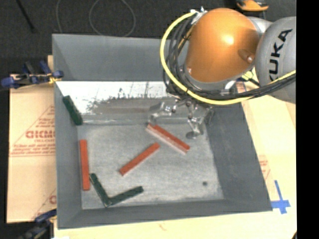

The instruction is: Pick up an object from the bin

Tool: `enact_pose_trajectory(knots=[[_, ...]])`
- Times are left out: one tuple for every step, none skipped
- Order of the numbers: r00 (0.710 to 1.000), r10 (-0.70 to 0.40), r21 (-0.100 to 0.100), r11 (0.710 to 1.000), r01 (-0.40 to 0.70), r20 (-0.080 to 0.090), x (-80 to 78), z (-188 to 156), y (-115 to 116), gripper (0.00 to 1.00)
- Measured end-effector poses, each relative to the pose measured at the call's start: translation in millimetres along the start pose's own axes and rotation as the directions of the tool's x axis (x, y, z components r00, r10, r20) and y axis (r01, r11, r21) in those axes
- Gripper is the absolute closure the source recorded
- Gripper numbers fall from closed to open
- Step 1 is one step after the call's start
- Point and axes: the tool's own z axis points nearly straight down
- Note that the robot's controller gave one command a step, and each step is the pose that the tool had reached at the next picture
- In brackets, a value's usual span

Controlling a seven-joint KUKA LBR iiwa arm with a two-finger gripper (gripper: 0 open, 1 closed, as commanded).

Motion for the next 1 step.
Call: enact_pose_trajectory(knots=[[1.000,-0.031,-0.003,1.000,0.031,-0.001,-5.8,199.9,11.1,0.00]])
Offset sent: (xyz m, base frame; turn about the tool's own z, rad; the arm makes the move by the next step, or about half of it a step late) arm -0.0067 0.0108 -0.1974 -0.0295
